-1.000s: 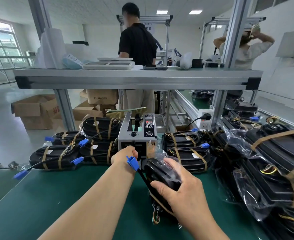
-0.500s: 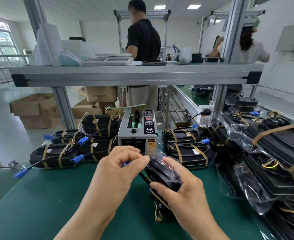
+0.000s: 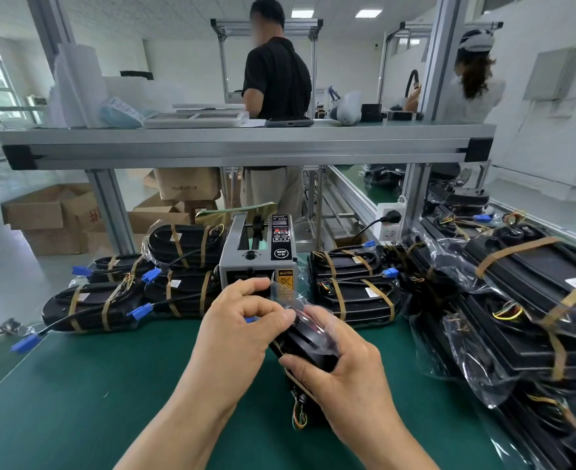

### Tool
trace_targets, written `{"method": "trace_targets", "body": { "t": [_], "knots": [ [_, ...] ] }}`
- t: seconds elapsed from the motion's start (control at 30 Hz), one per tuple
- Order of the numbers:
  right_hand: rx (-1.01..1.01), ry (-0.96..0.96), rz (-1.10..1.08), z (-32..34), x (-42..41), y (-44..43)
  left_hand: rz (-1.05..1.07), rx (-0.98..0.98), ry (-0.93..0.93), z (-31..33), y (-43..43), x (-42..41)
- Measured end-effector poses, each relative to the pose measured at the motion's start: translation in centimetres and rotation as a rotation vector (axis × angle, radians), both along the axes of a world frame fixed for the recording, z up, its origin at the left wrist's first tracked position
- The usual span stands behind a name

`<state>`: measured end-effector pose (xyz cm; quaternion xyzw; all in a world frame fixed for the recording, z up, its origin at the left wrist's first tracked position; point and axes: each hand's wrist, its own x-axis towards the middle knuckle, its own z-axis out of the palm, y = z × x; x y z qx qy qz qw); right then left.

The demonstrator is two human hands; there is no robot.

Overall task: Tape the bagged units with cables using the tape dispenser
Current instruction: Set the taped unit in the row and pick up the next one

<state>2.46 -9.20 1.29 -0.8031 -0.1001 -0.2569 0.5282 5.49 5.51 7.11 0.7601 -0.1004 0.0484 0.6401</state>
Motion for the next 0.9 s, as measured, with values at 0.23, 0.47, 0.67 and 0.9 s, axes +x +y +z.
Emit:
{"method": "trace_targets", "body": {
  "t": [0.23, 0.47, 0.67, 0.9],
  "knots": [
    [0.007, 0.030, 0.011, 0.0, -0.1, 0.0, 0.059, 0.107, -0.034, -0.4, -0.1, 0.2],
    [0.014, 0.051, 0.009, -0.3, -0.1, -0.2, 0.099, 0.156, -0.076, -1.0, 0.0, 0.3],
    [0.001, 0.077, 0.002, -0.3, -0.1, -0.2, 0.098, 0.024, -0.060, -1.0, 0.1, 0.3],
    [-0.008, 0.081, -0.008, -0.2, -0.1, -0.2, 0.107, 0.106, -0.078, -1.1, 0.0, 0.3]
  ]
}}
